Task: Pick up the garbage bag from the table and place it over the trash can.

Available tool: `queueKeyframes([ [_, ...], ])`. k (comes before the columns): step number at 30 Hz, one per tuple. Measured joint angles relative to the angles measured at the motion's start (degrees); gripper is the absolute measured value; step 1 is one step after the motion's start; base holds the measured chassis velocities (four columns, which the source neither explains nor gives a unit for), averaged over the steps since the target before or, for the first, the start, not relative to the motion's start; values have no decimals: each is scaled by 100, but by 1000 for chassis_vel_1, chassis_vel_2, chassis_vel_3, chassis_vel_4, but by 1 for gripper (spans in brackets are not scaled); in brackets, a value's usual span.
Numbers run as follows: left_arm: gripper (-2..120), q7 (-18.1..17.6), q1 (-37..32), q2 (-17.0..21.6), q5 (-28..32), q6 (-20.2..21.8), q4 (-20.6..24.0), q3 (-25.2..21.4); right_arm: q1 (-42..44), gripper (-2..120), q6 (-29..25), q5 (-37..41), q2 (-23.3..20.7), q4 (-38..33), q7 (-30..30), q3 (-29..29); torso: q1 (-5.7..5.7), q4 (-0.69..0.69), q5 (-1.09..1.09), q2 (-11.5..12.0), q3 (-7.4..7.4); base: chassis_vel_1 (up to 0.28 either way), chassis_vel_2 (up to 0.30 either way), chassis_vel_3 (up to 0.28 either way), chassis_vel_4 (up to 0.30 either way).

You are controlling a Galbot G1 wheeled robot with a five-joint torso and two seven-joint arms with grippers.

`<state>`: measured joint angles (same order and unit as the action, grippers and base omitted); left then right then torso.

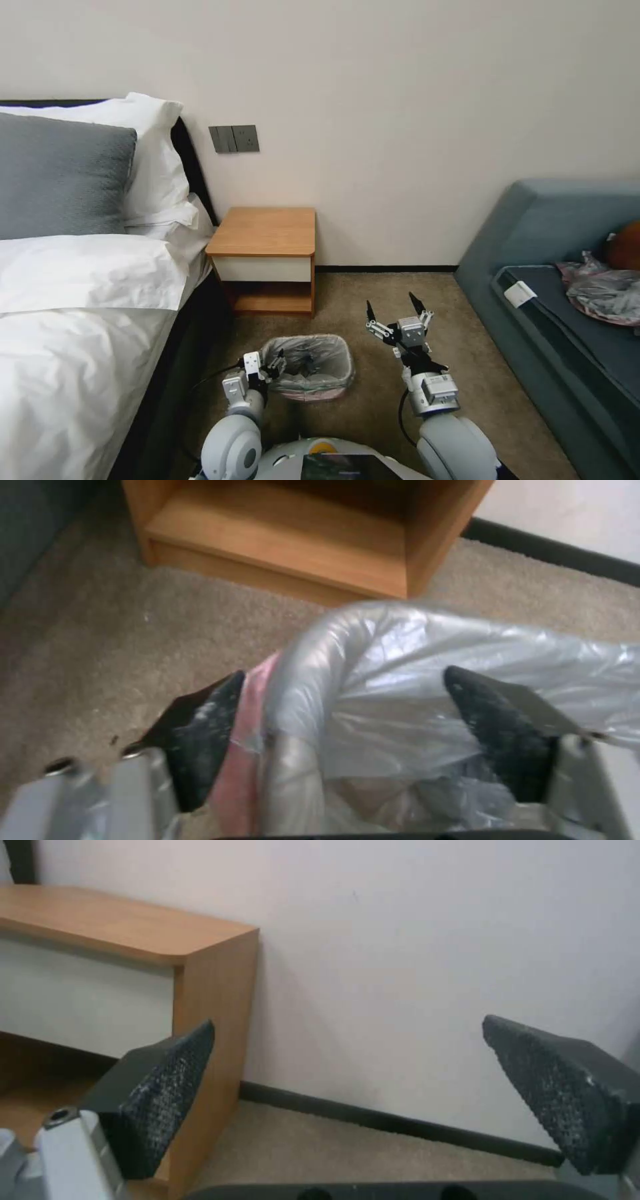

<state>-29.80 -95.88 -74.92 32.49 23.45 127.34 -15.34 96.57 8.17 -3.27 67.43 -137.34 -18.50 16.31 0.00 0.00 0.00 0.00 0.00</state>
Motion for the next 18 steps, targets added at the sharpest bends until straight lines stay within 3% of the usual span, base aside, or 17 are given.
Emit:
queueKeyframes([
  [5, 97, -6, -65, -2, -190, -80, 113, -31, 48, 100, 1, 92, 17, 28, -91, -11, 0, 0, -1, 0, 0, 0, 0, 0, 0],
  [10, 100, 77, -129, 11, -582, -333, 129, -121, 79, 100, -8, 235, 14, 38, -149, -13, 0, 0, -1, 0, 0, 0, 0, 0, 0],
  [13, 100, 461, -234, 17, -1513, -1093, 46, -396, 114, 100, -115, 520, -6, 109, -293, 13, 0, 0, -1, 0, 0, 0, 0, 0, 0],
  [14, 100, 461, -234, 17, -1513, -1093, 46, -396, 114, 100, -115, 520, -6, 109, -293, 13, 0, 0, -1, 0, 0, 0, 0, 0, 0],
  [18, 100, 904, -349, 26, -2228, -2228, 43, -691, 257, 100, -707, 553, 126, 564, -79, 407, 0, 0, 0, 0, 0, 0, 0, 0, 0],
])
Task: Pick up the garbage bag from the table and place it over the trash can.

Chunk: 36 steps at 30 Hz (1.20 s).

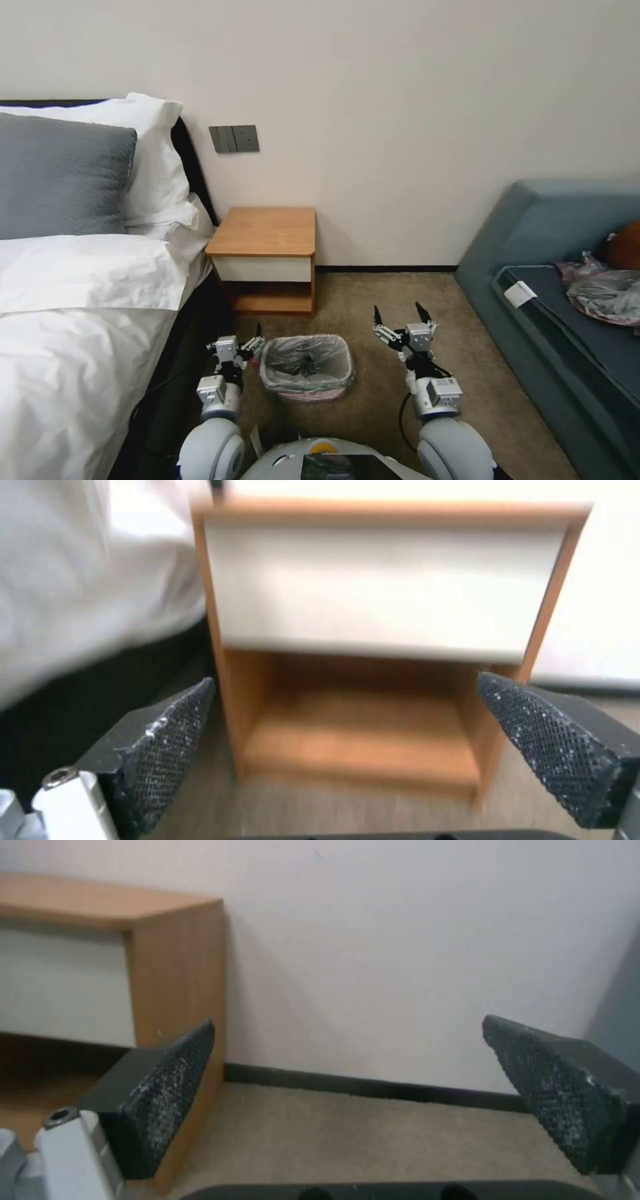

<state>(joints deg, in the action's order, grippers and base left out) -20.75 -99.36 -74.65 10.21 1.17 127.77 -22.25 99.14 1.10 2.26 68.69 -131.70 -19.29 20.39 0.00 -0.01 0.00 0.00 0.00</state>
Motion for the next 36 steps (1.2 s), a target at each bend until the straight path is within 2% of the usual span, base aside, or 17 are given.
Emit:
queueKeyframes([
  [1, 100, 0, 0, 0, 0, 0, 0, 0, 0, 100, 0, 0, 0, 0, 0, 0, 0, 0, 0, 0, 0, 0, 0, 0, 0],
  [4, 100, 397, -98, -12, -55, -627, 23, -117, 242, 100, -403, 30, 239, 239, 631, 518, 0, 1, -1, 0, 0, 0, 0, 0, 0],
  [6, 100, 518, -125, -24, -56, -757, 37, -156, 307, 100, -494, 64, 312, 267, 761, 638, 0, 2, 0, 0, 0, 0, 0, 0, 0],
  [8, 100, 937, -244, -126, -53, -1090, 90, -507, 451, 100, -685, 130, 506, 293, 948, 899, 0, 2, -2, 0, 0, 0, 0, 0, 0],
  [11, 100, 1134, -356, -189, 1, -1254, 147, -879, 554, 100, -840, 144, 658, 312, 1033, 1034, 0, 0, 0, 0, 0, 0, 0, 0, 0],
  [12, 100, 1279, -454, -228, 108, -1332, 179, -1183, 639, 100, -964, 149, 787, 328, 1098, 1119, 0, 0, -2, 0, 0, 0, 0, 0, 0],
  [17, 100, 1449, -695, -297, 473, -1347, 382, -1717, 849, 100, -1244, 104, 1198, 323, 1148, 1198, 0, 0, -1, 0, 0, 0, 0, 0, 0],
  [22, 100, 1530, -841, -342, 561, -1232, 587, -1769, 936, 100, -1319, -37, 1345, 258, 1062, 1190, 0, 0, 0, 0, 0, 0, 0, 0, 0],
  [36, 100, 1536, -846, -347, 555, -1191, 600, -1729, 930, 100, -1316, -62, 1335, 247, 1028, 1170, 0, 1, -1, 0, 0, 0, 0, 0, 0],
])
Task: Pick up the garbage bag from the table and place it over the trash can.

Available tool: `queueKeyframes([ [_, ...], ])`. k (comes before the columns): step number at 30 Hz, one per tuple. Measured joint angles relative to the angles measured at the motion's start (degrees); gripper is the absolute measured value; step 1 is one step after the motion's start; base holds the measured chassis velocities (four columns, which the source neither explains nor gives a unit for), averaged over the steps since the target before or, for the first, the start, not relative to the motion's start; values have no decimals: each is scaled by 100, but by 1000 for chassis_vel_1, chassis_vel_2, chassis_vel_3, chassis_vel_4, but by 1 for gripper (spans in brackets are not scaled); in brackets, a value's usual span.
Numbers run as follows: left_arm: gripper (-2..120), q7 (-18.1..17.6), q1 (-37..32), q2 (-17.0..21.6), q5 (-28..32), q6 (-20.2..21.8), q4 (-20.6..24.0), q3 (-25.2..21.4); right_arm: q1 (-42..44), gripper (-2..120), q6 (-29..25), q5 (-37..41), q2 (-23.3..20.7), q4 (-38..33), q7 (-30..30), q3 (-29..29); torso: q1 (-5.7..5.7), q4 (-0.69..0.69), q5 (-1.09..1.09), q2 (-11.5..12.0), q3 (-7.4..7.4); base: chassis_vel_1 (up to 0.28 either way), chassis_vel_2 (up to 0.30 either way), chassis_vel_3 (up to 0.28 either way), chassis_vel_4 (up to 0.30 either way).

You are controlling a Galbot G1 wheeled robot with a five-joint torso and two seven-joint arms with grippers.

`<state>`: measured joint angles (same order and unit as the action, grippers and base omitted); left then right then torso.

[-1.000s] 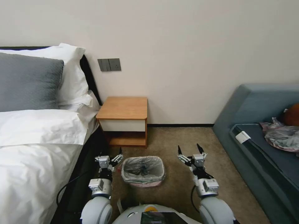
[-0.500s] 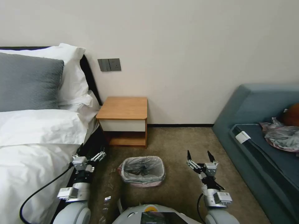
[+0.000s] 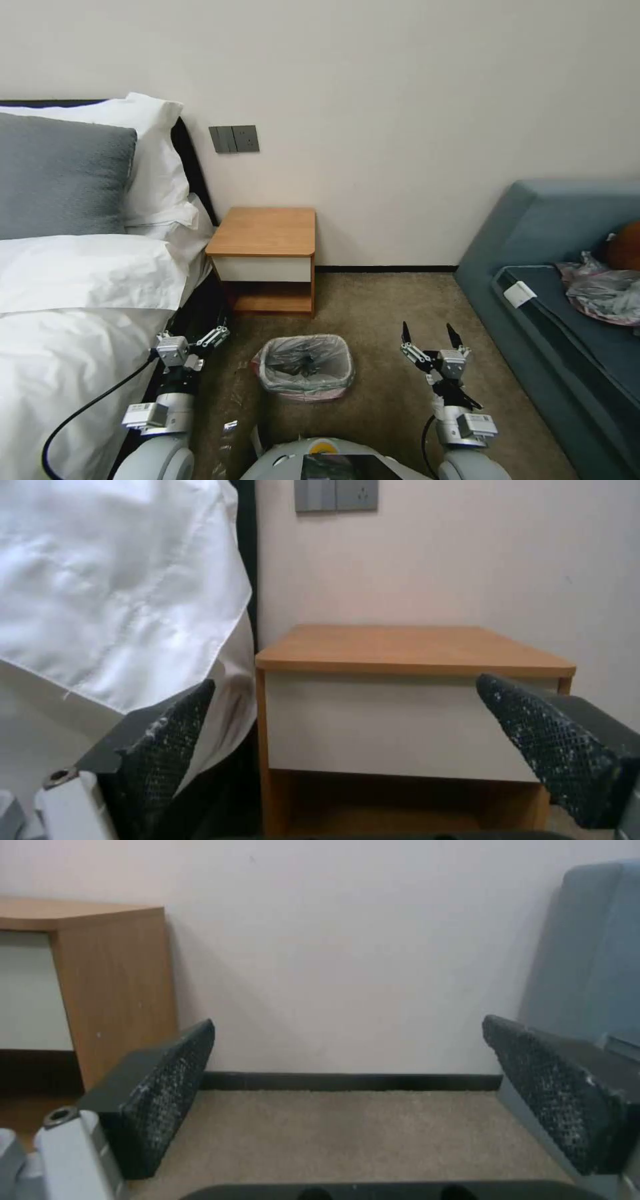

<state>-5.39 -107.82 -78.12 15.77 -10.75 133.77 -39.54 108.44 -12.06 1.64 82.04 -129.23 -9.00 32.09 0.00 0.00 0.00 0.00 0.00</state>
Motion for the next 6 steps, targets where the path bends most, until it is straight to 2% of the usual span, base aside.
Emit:
queueKeyframes([
  [6, 100, -5, 3, 1, -1, 5, -4, 6, -3, 100, 5, 0, -4, -2, -3, -3, 0, 0, 0, 0, 0, 0, 0, 0, 0],
])
